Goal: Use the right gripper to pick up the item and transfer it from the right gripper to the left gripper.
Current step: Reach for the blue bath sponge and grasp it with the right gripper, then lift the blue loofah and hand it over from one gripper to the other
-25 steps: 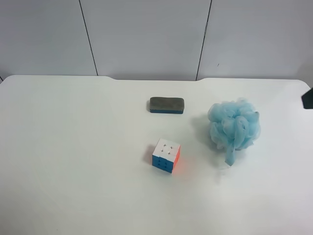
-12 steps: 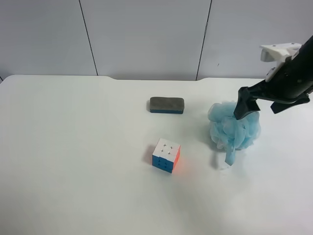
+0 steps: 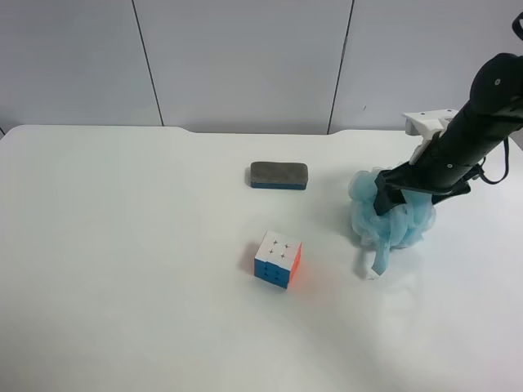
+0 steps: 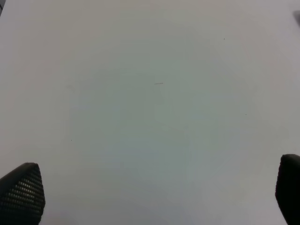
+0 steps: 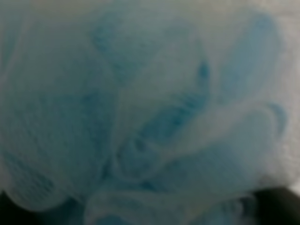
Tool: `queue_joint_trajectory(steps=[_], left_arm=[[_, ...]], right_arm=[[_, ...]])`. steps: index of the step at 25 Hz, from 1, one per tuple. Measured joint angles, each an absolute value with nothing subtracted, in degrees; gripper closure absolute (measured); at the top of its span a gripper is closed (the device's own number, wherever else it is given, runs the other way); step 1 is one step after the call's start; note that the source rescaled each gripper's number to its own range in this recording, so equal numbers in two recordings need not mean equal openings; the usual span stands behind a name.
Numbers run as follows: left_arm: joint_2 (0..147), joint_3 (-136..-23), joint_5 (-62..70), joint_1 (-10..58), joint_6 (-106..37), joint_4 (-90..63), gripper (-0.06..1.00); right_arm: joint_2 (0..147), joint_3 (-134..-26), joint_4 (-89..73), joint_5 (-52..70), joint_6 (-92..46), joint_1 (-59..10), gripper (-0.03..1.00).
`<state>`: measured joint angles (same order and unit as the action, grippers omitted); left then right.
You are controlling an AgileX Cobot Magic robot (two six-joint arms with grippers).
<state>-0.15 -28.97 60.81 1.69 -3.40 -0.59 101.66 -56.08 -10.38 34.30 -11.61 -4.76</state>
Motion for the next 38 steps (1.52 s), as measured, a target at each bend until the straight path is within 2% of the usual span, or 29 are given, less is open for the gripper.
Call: queue_joint_trajectory(steps=[3, 5, 12, 28, 31, 38], left_arm=[[-0.2, -29.0, 60.8, 1.7, -3.4, -0.6, -0.06], [-0.2, -29.0, 60.8, 1.7, -3.4, -0.6, -0.06], [-0.2, -29.0, 60.8, 1.7, -3.4, -0.6, -0.06], [-0.2, -29.0, 60.8, 1.7, -3.4, -0.6, -0.06], [-0.2, -29.0, 60.8, 1.7, -3.4, -0.6, -0.06], [-0.2, -29.0, 60.7, 1.7, -4.1, -1.0, -0.06]], right_arm=[[102.3, -56.1, -10.7, 33.0, -11.6, -4.8, 0.79], [102.3, -56.1, -10.9, 32.2, -11.6, -4.8, 0.9], [100.1, -56.1, -11.7, 34.2, -11.6, -4.8, 0.91], [78.5, -56.1, -15.6, 47.4, -14.8, -4.8, 0.94], [77.0, -56.1, -17.9, 48.6, -17.8, -7.6, 0.94], [76.8, -56.1, -19.7, 48.6, -22.3, -19.2, 0.95]])
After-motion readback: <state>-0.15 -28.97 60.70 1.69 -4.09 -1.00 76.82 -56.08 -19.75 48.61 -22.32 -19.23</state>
